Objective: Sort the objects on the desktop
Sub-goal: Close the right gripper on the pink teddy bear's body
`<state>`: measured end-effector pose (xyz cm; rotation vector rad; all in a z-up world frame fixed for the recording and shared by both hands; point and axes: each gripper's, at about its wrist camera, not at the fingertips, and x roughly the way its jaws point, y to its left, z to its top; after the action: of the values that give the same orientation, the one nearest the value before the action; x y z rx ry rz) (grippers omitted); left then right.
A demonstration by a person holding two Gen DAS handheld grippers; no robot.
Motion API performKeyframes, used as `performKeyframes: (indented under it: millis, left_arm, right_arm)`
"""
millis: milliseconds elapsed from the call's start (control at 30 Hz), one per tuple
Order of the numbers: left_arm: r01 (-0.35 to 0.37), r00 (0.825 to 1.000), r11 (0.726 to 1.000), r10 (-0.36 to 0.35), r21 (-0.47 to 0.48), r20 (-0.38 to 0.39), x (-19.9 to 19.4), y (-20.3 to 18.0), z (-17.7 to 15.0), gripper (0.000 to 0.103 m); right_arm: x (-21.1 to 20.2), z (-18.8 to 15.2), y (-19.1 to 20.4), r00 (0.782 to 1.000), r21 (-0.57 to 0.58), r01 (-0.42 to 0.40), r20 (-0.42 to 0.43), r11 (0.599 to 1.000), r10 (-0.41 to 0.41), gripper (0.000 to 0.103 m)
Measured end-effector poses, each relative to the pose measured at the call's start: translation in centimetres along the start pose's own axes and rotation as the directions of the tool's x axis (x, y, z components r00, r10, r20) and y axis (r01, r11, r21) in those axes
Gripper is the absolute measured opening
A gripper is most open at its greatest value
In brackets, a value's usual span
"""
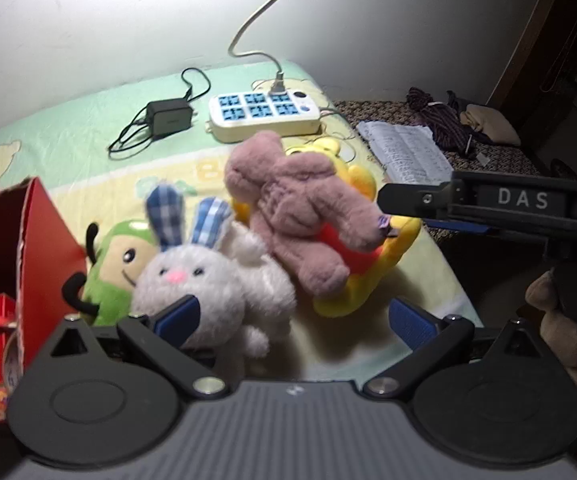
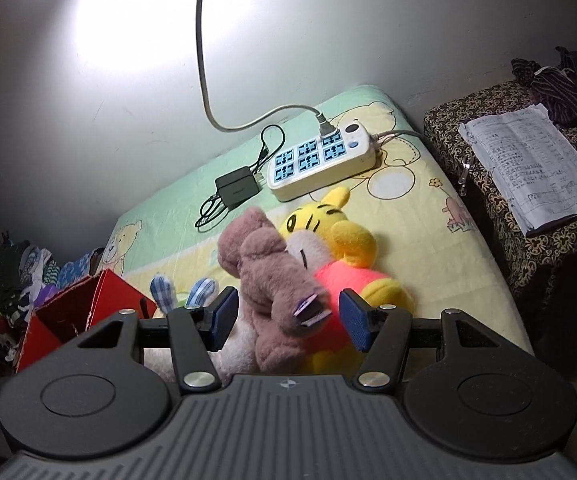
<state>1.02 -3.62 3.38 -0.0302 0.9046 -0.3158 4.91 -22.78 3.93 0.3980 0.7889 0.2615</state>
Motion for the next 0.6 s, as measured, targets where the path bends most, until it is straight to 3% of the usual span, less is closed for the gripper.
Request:
performKeyframes:
  millis: [100,233,533,600]
  left_arm:
    - [0.038,0.999,0.999,-0.039,-0.026,-0.027,1.8,0.0,1.3,0.101]
    - [0.132,0.987,0.981,-0.144,-0.144,-0.074,4.1,0.8,1.9,0.101]
    - [0.107,0.986,0.982,-0.125,-0.155,-0.110,7.2,1.0,1.8,0.099]
    - [0.109,0.987,0.981,-0.126,-0.158,-0.104,7.6,1.1,2.1,0.099]
  right_arm:
    - [0.8,1.2,-0.9,0.999,0.014,-0.050,-0.002,0.999,0.050,0.060]
    - [2.3,2.4,-0.7,0.995,-0.031,-0.102,-0.016,0.994,0.101,0.060]
    - [7.7,2.9,-0.5,0.977,-0.114,-0.152,-0.165,0.982,0.132,0.059]
    - [8.8,2.8,-0.9,0.965,-0.095,-0.176,-0.211,0.980,0.153,0.049]
